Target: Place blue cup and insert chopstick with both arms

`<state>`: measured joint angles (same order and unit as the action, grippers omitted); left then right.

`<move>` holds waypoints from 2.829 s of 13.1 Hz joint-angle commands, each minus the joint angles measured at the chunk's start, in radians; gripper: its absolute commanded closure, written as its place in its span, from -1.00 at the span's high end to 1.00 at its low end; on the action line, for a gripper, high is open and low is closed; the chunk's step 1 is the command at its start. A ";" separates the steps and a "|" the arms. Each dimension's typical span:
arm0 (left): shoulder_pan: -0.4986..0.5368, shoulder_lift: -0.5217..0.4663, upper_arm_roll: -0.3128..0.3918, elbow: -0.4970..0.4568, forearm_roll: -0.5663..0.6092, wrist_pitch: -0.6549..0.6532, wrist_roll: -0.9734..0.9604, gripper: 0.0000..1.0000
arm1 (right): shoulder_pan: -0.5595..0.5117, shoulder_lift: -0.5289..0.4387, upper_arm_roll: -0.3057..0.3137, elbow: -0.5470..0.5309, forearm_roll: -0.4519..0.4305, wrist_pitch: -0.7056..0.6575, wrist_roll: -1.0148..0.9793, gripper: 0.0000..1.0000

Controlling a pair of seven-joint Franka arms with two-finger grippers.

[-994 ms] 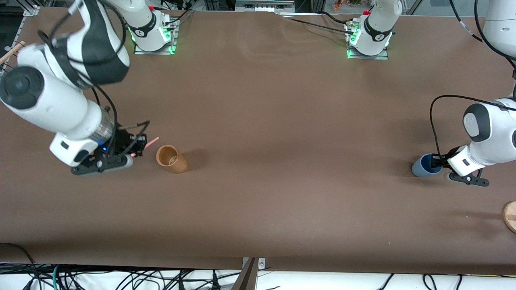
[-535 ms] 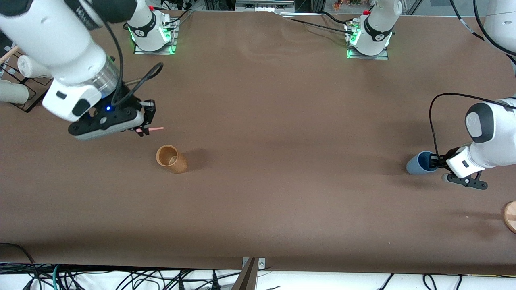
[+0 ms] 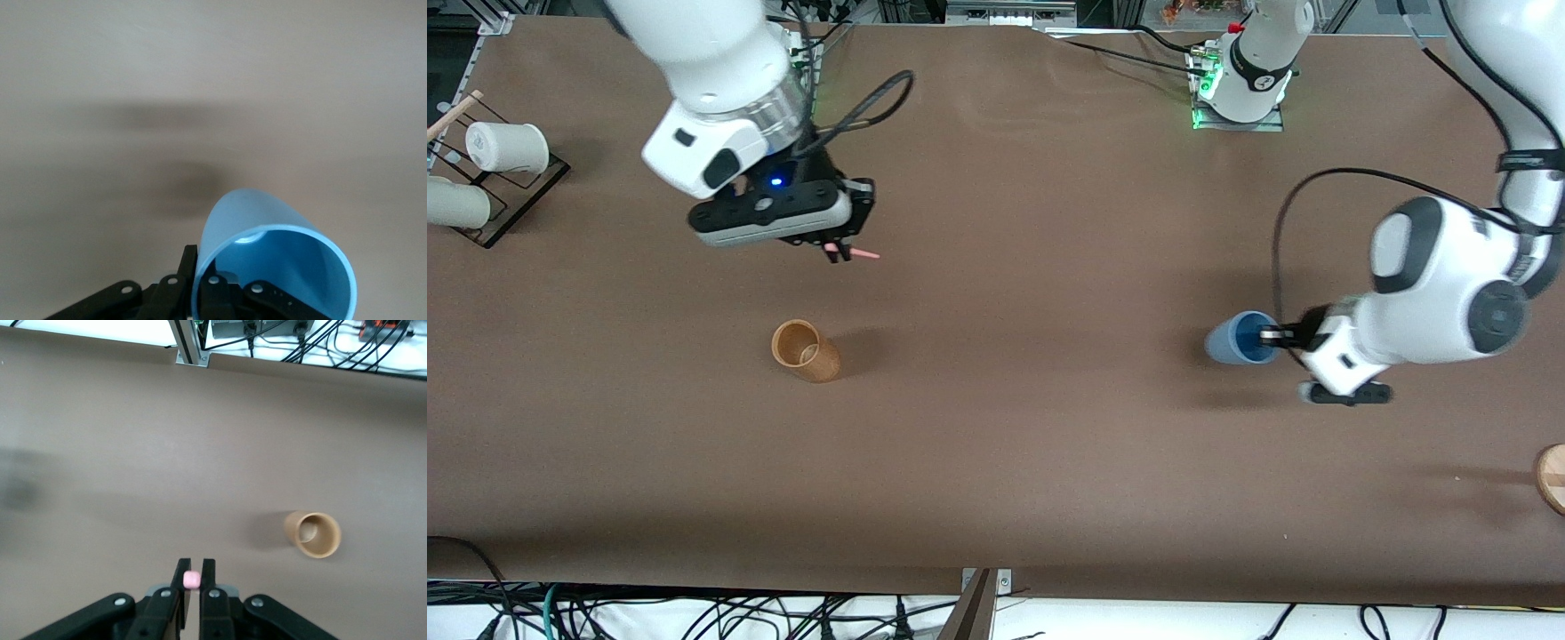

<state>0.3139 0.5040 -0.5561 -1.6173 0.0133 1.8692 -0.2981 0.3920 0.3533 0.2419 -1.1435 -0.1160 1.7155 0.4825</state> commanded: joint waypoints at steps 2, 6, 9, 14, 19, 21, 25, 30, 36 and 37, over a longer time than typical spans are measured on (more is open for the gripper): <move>-0.177 0.017 -0.010 -0.001 0.007 0.005 -0.227 -1.00 | 0.042 0.047 -0.009 0.068 -0.027 -0.001 0.090 -0.82; -0.304 0.073 -0.008 -0.062 0.092 0.169 -0.410 -1.00 | 0.025 0.046 -0.016 0.067 -0.027 -0.008 0.074 -0.82; -0.389 0.134 -0.010 -0.065 0.178 0.197 -0.513 -1.00 | -0.019 0.039 -0.012 0.067 -0.022 -0.014 0.013 -0.82; -0.426 0.159 -0.007 -0.069 0.181 0.214 -0.518 -0.88 | -0.025 0.035 -0.010 0.065 -0.022 -0.027 0.008 -0.82; -0.408 0.117 -0.010 -0.050 0.180 0.168 -0.512 1.00 | -0.019 0.036 -0.010 0.064 -0.022 -0.028 0.010 -0.82; -0.391 0.042 -0.010 -0.024 0.180 0.096 -0.498 1.00 | -0.002 0.036 -0.009 0.064 -0.024 -0.028 0.021 -0.82; -0.343 0.011 -0.015 0.225 0.168 -0.164 -0.388 1.00 | 0.076 0.047 -0.012 0.064 -0.028 -0.030 0.140 -0.82; -0.175 -0.102 -0.016 0.274 0.165 -0.248 -0.134 1.00 | 0.220 0.127 -0.016 0.065 -0.098 0.019 0.393 -0.82; -0.107 -0.244 0.088 0.232 0.113 -0.360 0.143 1.00 | 0.332 0.269 -0.024 0.100 -0.203 0.151 0.610 -0.82; -0.199 -0.296 0.266 0.181 0.017 -0.348 0.163 1.00 | 0.355 0.298 -0.044 0.132 -0.208 0.162 0.626 -0.82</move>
<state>0.2154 0.3070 -0.4901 -1.3442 0.1307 1.5110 -0.2034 0.7124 0.6048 0.2230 -1.0941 -0.2987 1.8781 1.0709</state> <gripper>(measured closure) 0.000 0.907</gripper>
